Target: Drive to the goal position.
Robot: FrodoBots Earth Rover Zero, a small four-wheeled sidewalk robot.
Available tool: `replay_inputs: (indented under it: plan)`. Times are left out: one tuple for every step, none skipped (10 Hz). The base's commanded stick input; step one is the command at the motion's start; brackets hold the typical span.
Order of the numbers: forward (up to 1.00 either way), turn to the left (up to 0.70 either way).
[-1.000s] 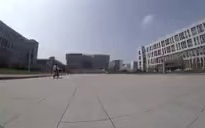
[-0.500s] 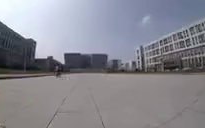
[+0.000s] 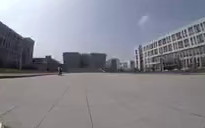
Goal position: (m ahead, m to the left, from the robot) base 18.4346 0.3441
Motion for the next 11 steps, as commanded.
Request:
replay_inputs:
  plan:
    - [1.00,0.29]
    - [1.00,0.10]
    - [1.00,0.00]
    - [1.00,0.00]
    - [1.00,0.00]
    - [1.00,0.00]
    - [1.00,0.00]
    - [1.00,0.00]
    - [1.00,0.00]
    - [1.00,0.00]
    - [1.00,0.00]
